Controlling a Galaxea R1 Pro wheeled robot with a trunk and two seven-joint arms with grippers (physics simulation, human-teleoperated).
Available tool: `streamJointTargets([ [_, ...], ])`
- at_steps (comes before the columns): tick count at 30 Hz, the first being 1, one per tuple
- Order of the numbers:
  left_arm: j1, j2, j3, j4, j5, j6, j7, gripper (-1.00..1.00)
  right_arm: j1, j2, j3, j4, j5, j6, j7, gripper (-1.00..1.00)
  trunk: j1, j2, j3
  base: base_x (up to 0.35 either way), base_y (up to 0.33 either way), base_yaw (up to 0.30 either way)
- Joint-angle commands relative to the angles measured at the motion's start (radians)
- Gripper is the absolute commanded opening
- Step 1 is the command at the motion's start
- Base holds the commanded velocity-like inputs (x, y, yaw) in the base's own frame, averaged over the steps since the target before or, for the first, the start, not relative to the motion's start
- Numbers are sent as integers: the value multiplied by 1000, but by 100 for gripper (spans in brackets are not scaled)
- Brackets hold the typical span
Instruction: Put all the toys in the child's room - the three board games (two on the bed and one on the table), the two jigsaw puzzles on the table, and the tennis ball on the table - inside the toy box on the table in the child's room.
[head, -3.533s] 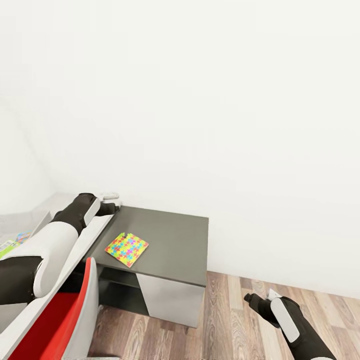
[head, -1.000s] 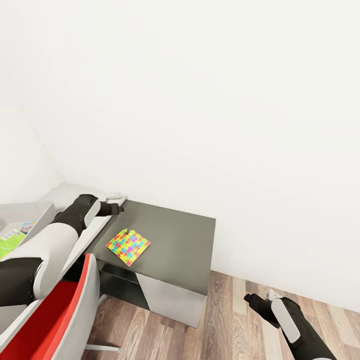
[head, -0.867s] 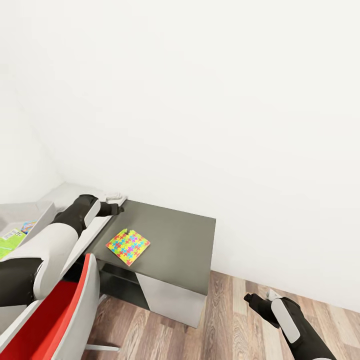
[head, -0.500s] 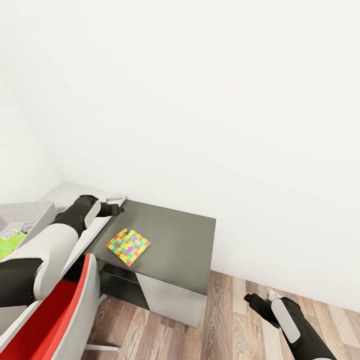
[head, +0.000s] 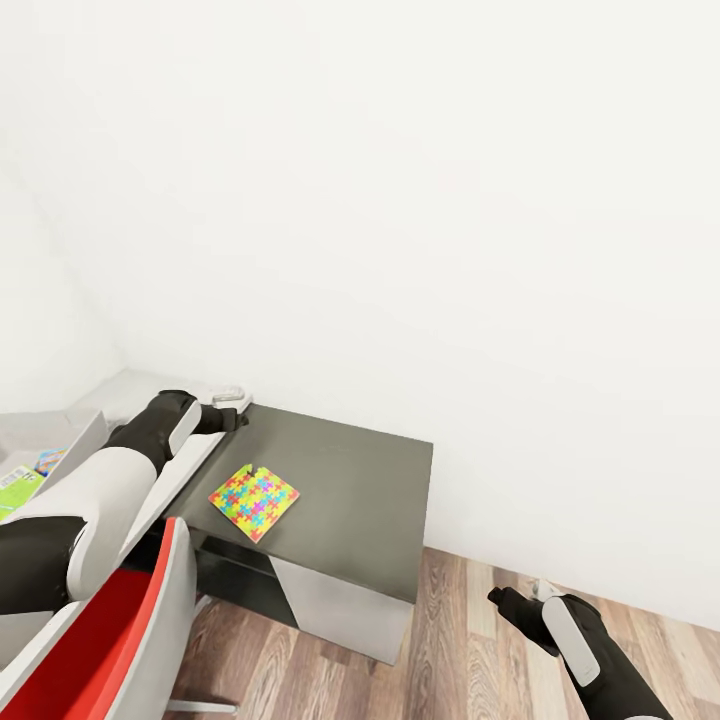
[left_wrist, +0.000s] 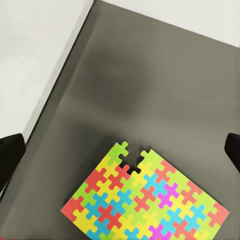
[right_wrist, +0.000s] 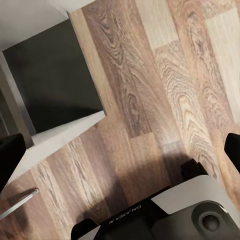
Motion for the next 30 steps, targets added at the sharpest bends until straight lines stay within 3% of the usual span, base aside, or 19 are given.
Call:
streamJointTargets([
  [1,-1,1,-4,-1,10,5,2,100,-1,0,0,-2,-10,3,-9,100,1,-2,-2,35,0,0],
  [21,0,0,-4,-1,10,4,2,100,-1,0,0,-2,-10,3,-9,100,1,-2,-2,49,-40,0],
  [30,1,2,-4,0,10,-27,2,100,-1,0,0,-1,-7,5,-9,100,1,-2,-5,6,-5,0],
])
